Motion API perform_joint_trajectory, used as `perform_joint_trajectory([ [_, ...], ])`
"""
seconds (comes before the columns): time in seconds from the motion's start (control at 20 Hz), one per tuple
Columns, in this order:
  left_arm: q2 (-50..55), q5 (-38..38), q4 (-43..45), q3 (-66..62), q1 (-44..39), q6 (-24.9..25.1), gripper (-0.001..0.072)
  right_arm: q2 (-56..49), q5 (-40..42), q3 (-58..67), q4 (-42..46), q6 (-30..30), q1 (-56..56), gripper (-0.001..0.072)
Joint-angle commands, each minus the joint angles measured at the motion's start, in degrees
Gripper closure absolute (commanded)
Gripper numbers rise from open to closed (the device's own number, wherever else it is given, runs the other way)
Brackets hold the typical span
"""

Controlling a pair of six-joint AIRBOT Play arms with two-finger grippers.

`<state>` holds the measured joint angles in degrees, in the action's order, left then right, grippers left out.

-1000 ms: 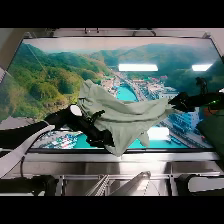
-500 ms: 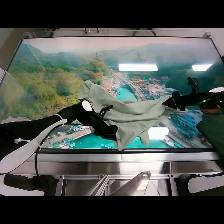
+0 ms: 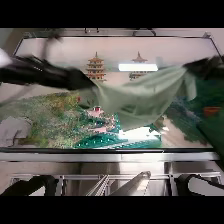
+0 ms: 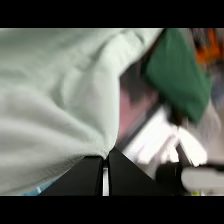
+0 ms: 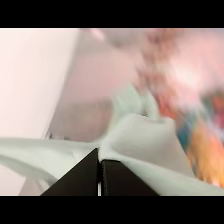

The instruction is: Fold the shirts.

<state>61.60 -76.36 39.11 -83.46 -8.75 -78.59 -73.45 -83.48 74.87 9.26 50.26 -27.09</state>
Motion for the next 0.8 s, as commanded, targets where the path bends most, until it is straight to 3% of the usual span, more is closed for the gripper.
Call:
perform_joint_trajectory([
  [0.0,-11.85,-1.55,-0.22,-18.75,12.35,-2.49,0.0684,16.83,1.55,6.91,-7.54,-1.09,-4.42,0.0688],
  [0.2,-17.14,-1.09,-0.13,-35.21,28.02,-2.45,0.0683,33.86,11.80,12.37,-4.42,-4.92,-7.74,0.0688],
  [0.35,-18.01,-1.84,-1.05,-38.60,36.20,-2.34,0.0683,38.18,18.32,17.70,1.73,-6.12,-7.80,0.0689],
  [0.5,-15.10,-4.17,-8.83,-32.41,37.07,1.73,0.0682,34.93,17.44,19.23,1.68,-6.38,-7.72,0.0688],
  [0.75,-2.05,-6.34,-10.23,-20.79,34.10,6.71,0.0683,18.34,11.06,18.01,3.19,-7.91,0.33,0.0688],
])
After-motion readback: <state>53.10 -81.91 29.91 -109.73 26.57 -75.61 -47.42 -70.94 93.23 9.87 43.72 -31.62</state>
